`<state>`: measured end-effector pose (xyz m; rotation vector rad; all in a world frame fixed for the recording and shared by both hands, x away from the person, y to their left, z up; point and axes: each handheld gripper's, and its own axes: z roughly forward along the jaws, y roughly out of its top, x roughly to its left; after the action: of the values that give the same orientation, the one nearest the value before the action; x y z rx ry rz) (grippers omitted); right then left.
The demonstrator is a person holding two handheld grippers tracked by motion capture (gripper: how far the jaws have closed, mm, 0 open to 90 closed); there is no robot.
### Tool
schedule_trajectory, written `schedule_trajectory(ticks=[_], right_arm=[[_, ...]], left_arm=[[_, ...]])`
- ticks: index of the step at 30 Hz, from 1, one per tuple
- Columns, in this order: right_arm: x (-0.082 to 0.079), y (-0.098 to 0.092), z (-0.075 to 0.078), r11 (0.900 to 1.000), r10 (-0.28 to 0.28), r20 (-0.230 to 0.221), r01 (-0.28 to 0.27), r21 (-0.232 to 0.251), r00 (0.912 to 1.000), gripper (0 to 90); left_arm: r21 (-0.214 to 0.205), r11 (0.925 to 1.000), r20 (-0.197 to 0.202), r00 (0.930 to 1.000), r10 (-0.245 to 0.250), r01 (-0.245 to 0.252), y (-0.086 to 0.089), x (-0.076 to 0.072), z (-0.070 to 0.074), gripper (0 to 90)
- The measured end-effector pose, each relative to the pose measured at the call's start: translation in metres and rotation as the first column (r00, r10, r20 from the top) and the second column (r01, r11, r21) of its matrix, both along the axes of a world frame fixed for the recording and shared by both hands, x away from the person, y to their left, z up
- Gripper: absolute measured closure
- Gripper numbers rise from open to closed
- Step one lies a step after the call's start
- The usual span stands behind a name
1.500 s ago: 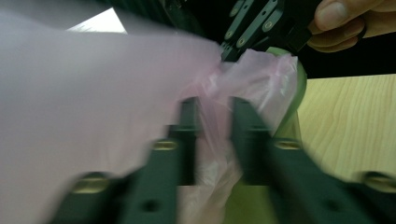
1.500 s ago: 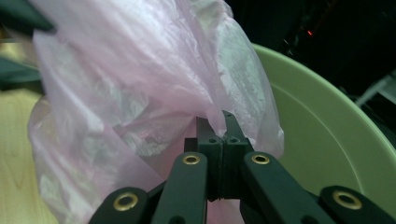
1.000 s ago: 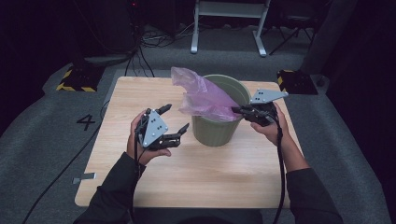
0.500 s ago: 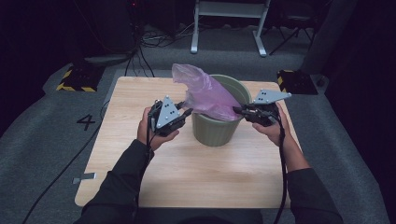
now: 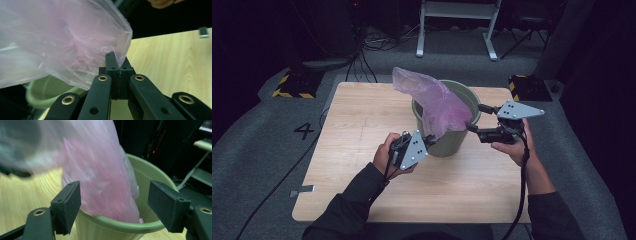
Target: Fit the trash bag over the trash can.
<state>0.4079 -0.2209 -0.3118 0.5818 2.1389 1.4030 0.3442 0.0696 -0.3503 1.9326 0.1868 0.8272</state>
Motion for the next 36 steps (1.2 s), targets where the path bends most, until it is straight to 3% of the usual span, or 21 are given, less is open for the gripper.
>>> schedule_trajectory(ticks=[4, 5, 9, 11, 19, 21, 23, 25, 27, 28, 30, 33, 36], right_arm=[[-0.014, 0.002, 0.007, 0.9998, 0.0, 0.015, 0.0, 0.018, 0.9999, 29.0], [-0.026, 0.005, 0.011, 0.9989, 0.04, 0.014, -0.04, 0.024, 0.9991, 29.7], [-0.038, 0.013, 0.012, 0.9956, 0.09, 0.012, -0.091, 0.025, 0.9958, 30.0], [-0.05, 0.025, 0.009, 0.9899, 0.142, 0.008, -0.142, 0.001, 0.9899, 29.2], [-0.053, 0.048, -0.003, 0.9835, 0.175, -0.025, -0.176, -0.042, 0.9842, 29.5], [-0.051, 0.052, -0.007, 0.9854, 0.161, -0.025, -0.162, -0.053, 0.9867, 33.4], [-0.049, 0.055, -0.009, 0.9829, 0.175, -0.048, -0.177, -0.049, 0.9834, 40.0], [-0.047, 0.059, -0.012, 0.981, 0.174, -0.048, -0.177, -0.08, 0.9836, 55.9], [-0.046, 0.061, -0.014, 0.976, 0.195, -0.05, -0.199, -0.088, 0.9794, 69.1], [-0.047, 0.062, -0.014, 0.9759, 0.188, -0.042, -0.192, -0.104, 0.9812, 79.0], [-0.046, 0.061, -0.015, 0.9742, 0.199, -0.04, -0.202, -0.1, 0.9792, 88.8], [-0.045, 0.057, -0.016, 0.978, 0.184, -0.042, -0.187, -0.092, 0.982, 90.0], [-0.043, 0.051, -0.016, 0.9841, 0.159, -0.045, -0.162, -0.072, 0.9862, 90.0]], left_arm=[[0.035, 0.9994, 0.005, 1.0, -0.003, 0.003, -0.011, -0.003, -0.005, 89.8], [0.038, 0.9993, 0.003, 1.0, -0.004, 0.004, -0.015, -0.002, -0.007, 89.7], [0.045, 0.999, 0.004, 1.0, -0.003, 0.003, -0.021, -0.001, -0.011, 88.9], [0.043, 0.999, -0.008, 0.9999, -0.01, 0.01, -0.025, 0.001, -0.015, 87.1], [0.009, 0.9999, -0.026, 0.9996, -0.013, 0.014, -0.028, 0.0, -0.026, 86.9], [0.002, 1.0, -0.033, 0.9995, -0.005, 0.005, -0.028, 0.0, -0.027, 86.9], [-0.004, 1.0, -0.034, 0.9994, -0.006, 0.006, -0.028, 0.0, -0.029, 86.7], [0.0, 1.0, -0.037, 0.9993, -0.009, 0.009, -0.028, 0.0, -0.03, 85.5], [0.001, 1.0, -0.038, 0.9993, -0.001, 0.001, -0.028, -0.001, -0.031, 80.5], [-0.003, 1.0, -0.043, 0.9991, -0.004, 0.004, -0.027, -0.001, -0.031, 73.2], [-0.016, 0.9997, -0.055, 0.9983, -0.018, 0.017, -0.026, -0.002, -0.032, 63.7], [-0.009, 0.9999, -0.071, 0.9974, -0.007, 0.007, -0.019, -0.006, -0.032, 42.5], [-0.038, 0.9993, -0.086, 0.9963, -0.011, 0.008, -0.005, -0.012, -0.031, 30.7]])
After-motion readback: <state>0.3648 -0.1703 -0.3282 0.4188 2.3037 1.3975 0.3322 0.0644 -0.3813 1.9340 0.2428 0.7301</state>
